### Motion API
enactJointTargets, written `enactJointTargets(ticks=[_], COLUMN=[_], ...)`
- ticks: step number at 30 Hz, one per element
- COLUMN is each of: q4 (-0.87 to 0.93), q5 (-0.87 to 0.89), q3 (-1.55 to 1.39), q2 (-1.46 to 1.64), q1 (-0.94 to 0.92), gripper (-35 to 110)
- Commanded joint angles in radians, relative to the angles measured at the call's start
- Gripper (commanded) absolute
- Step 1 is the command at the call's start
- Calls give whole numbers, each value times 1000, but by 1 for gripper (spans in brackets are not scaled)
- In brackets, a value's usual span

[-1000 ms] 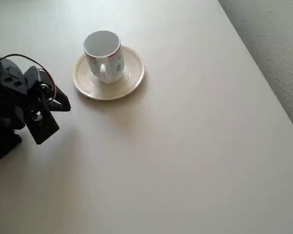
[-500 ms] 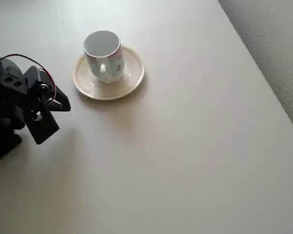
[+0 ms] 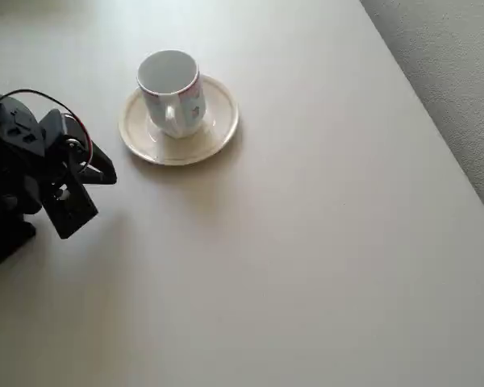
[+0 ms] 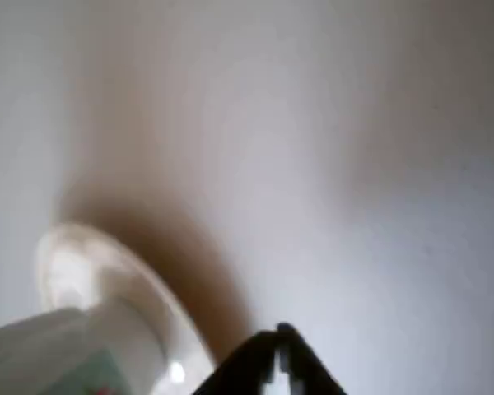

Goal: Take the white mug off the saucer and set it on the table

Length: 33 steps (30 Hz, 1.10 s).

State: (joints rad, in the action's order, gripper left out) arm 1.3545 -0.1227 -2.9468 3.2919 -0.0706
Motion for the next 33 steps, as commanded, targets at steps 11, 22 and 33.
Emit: enactJointTargets(ticks=[11,22,33], q4=[2,95,471], q5=[-109,-394,-14], q3=[-2,479,1506], q2=[5,-141,-1235], q1=[112,40,334], gripper=[0,26,26])
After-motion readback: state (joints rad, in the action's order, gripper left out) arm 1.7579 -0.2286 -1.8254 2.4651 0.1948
